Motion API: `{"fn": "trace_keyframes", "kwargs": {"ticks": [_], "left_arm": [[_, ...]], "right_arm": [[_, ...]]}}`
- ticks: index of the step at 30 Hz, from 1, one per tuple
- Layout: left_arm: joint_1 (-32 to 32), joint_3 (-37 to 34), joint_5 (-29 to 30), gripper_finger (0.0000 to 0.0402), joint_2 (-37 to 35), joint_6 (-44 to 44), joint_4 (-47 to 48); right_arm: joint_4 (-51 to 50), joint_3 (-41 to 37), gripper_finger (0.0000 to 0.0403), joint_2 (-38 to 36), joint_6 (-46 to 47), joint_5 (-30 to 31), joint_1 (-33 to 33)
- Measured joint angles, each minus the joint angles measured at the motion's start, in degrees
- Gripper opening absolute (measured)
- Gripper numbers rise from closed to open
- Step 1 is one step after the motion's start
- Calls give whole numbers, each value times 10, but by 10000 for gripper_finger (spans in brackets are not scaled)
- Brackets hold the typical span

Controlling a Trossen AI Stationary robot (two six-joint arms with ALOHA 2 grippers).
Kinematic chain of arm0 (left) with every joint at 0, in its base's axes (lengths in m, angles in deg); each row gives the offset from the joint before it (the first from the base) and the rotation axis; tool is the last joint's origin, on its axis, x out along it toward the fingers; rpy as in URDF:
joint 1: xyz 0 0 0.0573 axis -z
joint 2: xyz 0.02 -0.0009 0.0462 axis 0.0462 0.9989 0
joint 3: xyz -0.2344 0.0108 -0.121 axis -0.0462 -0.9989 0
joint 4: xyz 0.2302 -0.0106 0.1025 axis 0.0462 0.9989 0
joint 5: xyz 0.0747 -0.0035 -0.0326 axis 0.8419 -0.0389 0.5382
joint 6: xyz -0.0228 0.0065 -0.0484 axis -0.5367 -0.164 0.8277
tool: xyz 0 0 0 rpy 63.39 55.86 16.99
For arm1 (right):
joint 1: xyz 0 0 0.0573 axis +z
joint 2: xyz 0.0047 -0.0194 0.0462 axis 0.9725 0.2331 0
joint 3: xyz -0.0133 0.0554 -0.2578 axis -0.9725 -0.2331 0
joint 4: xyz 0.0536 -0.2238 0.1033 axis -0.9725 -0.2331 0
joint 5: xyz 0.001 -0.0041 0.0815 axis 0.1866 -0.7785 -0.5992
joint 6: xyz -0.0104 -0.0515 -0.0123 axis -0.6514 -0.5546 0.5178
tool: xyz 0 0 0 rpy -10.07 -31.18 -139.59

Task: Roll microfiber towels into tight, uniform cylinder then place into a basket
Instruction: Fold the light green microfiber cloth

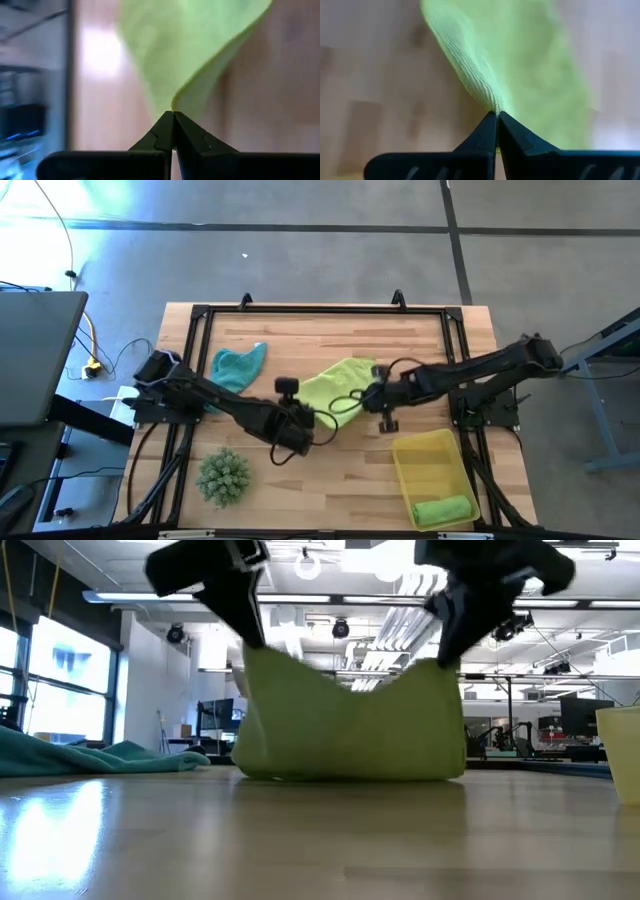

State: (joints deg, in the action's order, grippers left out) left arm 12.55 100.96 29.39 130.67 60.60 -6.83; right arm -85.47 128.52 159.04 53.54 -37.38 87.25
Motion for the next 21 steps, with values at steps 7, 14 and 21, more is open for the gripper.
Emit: {"fn": "trace_keyframes", "kwargs": {"ticks": [7,14,21], "left_arm": [[-48,71,129,3,0,30,123],[-157,114,291,3,0,-11,163],[-255,161,325,3,0,18,159]], "right_arm": [[-50,54,1,-57,-102,118,-82],[18,91,0,-70,-230,229,-216],[101,113,0,-70,-239,217,-310]]}}
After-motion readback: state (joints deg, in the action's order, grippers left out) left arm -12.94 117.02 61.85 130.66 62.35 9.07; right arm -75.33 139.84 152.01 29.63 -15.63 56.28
